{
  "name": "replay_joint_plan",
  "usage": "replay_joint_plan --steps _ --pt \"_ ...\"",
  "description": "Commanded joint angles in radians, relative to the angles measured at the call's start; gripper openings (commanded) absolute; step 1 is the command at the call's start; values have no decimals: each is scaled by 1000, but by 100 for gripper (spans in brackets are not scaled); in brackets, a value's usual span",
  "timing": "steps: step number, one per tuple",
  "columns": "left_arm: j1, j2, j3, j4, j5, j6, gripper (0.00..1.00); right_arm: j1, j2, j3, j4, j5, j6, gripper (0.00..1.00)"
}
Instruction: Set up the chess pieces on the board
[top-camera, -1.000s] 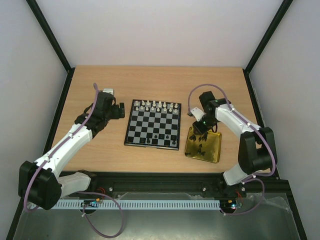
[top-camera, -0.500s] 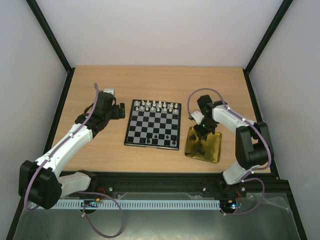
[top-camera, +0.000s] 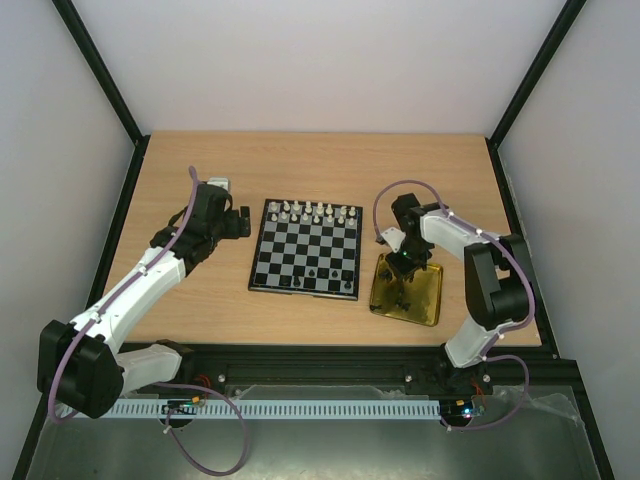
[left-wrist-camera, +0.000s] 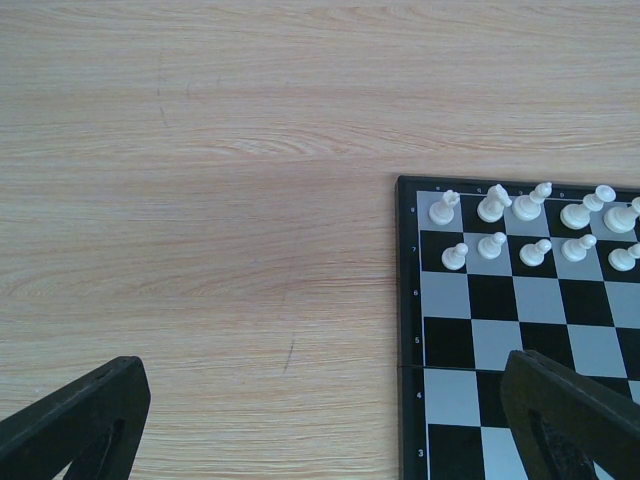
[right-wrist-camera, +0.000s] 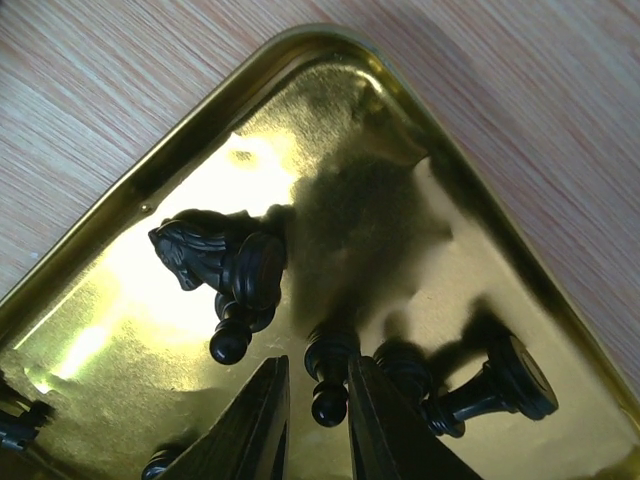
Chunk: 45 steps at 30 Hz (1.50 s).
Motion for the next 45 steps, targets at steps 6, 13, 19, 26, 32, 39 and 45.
replay_joint_plan --steps 6,13,19,26,32,39,45 --pt "-6 10 30 9 5 6 99 -5 26 -15 -25 -21 12 5" --pt "-11 10 32 7 6 7 99 -4 -47 30 -122 -40 1 1" --pt "-11 6 33 8 8 9 99 16 -105 107 -191 -103 12 2" --pt "-11 4 33 6 5 6 99 143 -53 230 -187 -116 56 2" --pt "-12 1 31 6 -6 4 99 260 79 391 -175 -107 82 3" --pt "-18 2 31 8 -12 5 99 344 261 550 -196 -86 87 4" --pt "-21 1 30 8 -14 7 99 392 355 637 -198 -111 99 4"
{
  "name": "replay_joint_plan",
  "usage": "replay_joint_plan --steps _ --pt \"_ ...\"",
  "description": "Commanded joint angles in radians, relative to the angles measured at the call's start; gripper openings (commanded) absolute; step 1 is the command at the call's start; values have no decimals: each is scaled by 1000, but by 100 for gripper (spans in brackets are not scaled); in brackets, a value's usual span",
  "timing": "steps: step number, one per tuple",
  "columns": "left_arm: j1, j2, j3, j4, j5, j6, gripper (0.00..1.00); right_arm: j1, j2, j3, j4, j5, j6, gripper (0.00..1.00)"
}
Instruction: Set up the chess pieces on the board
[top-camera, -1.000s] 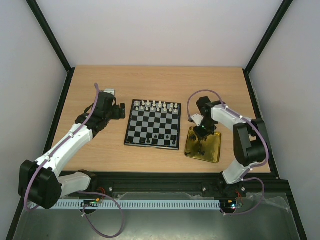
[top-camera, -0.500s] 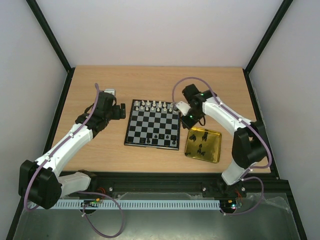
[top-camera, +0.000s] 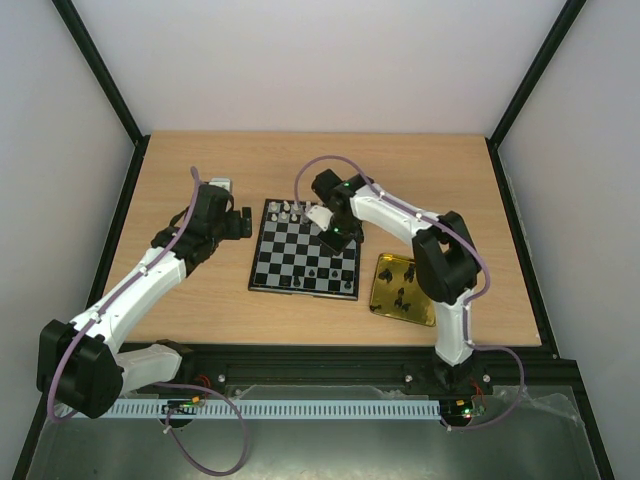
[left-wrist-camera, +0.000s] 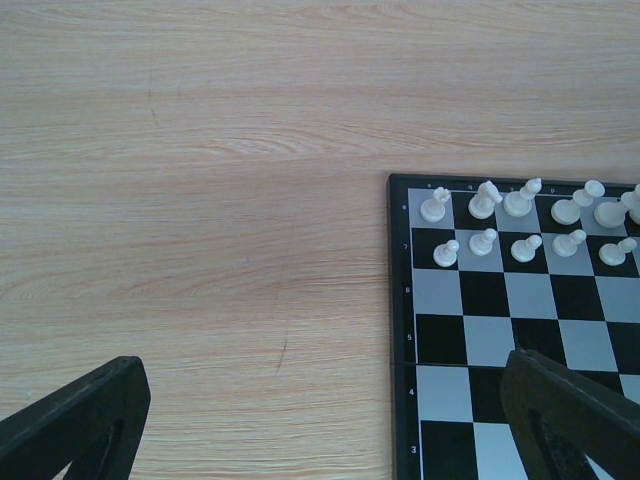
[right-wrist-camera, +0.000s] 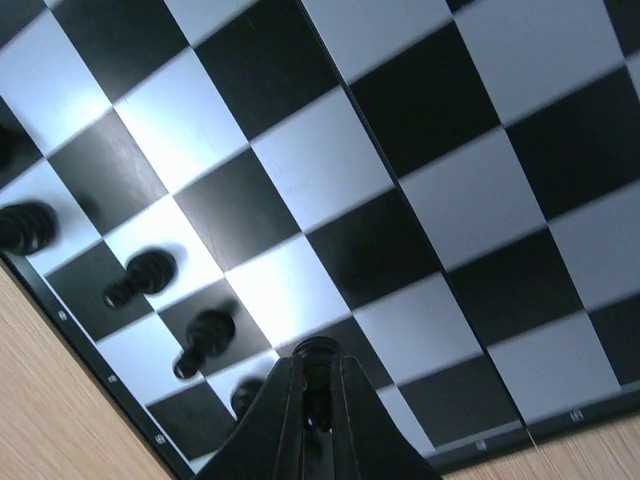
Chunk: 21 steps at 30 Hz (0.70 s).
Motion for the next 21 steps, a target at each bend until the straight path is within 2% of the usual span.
replay_joint_plan --steps 1,10,16,21 --pt "-6 1 30 8 -16 4 99 34 50 85 -62 -21 19 4" --pt "-6 -13 30 4 -66 -10 99 131 141 206 -97 -29 10 4" --pt "-3 -42 23 0 -175 -59 99 174 169 218 -104 -28 6 4" --pt "-3 -39 24 -3 -183 -61 99 195 178 214 -106 -28 4 4"
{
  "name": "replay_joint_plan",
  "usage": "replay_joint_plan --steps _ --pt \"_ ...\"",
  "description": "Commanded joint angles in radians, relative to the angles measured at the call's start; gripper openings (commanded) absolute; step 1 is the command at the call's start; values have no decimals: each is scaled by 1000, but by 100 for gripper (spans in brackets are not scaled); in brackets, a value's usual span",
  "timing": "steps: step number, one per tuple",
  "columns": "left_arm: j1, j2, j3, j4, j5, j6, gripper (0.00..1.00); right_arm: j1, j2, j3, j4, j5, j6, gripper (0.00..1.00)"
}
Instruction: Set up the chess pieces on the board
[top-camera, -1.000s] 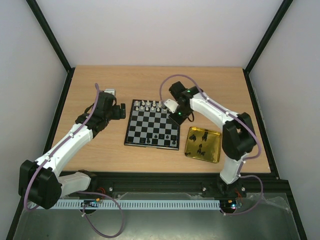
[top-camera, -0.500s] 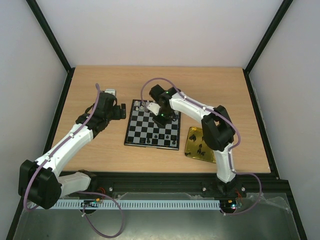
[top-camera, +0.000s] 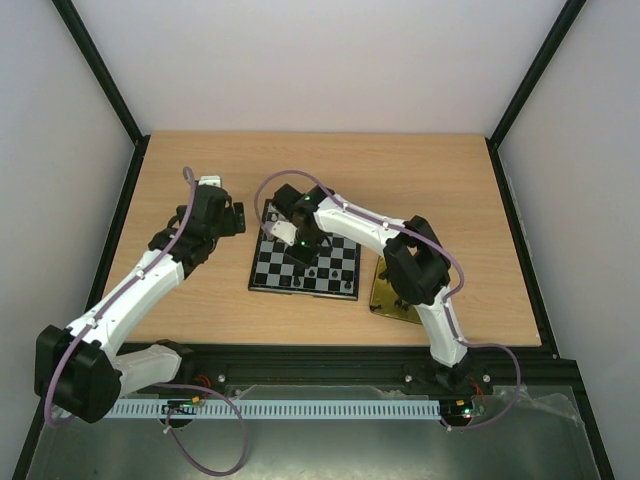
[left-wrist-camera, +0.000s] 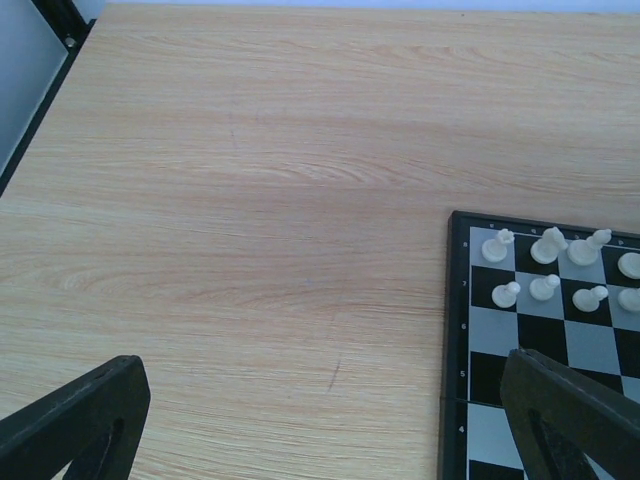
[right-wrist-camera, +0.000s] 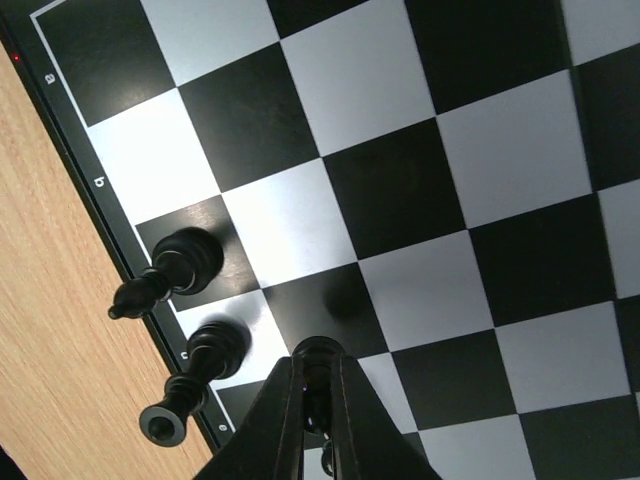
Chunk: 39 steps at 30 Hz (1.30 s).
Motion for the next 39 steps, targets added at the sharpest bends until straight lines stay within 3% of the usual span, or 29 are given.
replay_joint_plan --steps 1,18,25,32,39 --pt "-1 -13 25 -3 -46 -17 99 17 24 19 -69 -10 -2 4" --pt "-2 -11 25 -1 -45 -13 99 25 56 23 -54 8 6 5" --pt "-1 -11 24 0 -43 -11 99 25 39 20 -59 -9 10 23" --pt "-1 -10 24 1 -39 -9 99 8 -59 -2 -75 -34 8 26" --pt "-2 -13 26 -1 -43 -15 99 -122 -233 -185 -41 -47 14 27"
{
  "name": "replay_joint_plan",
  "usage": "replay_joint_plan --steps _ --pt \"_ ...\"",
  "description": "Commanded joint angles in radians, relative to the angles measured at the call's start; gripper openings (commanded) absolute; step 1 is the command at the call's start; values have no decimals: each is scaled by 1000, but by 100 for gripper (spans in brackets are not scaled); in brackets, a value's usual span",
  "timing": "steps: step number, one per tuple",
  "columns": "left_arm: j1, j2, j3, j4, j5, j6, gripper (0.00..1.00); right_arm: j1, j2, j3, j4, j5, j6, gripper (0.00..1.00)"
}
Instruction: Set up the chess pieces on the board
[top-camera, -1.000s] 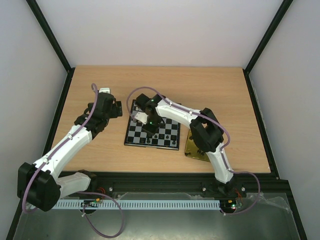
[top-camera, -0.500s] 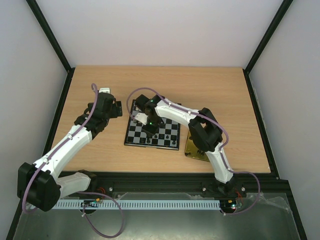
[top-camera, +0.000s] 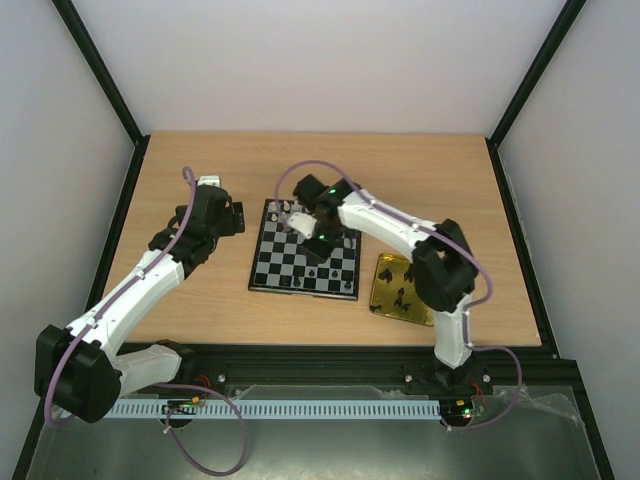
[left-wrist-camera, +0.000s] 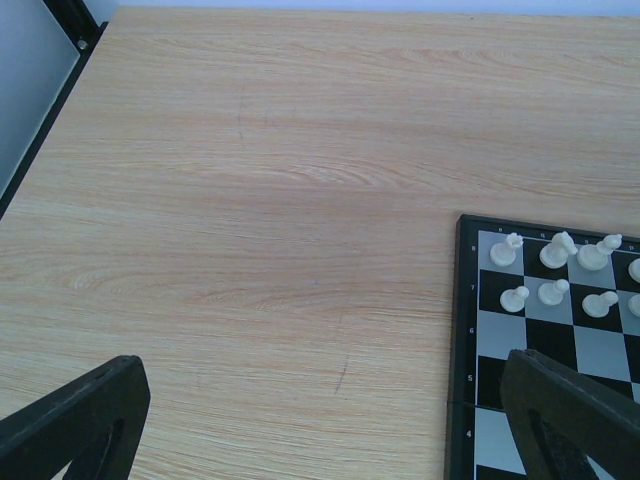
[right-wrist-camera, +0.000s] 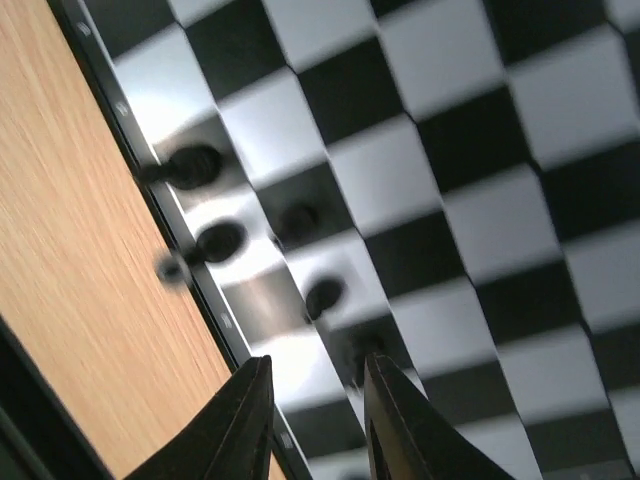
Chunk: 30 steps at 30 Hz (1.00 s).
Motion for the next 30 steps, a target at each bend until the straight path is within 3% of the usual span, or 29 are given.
replay_joint_plan --steps 1,13,20,30 --pt "-2 -16 27 0 -15 -14 99 -118 -159 -136 -33 -15 13 27" --pt "-1 -21 23 5 4 -10 99 -409 -433 -530 8 74 -8 25" --pt "-2 -19 25 6 16 -5 99 -420 -514 -650 11 151 -34 26" --pt "-3 -18 22 8 22 0 99 -420 -423 -634 81 132 -20 22"
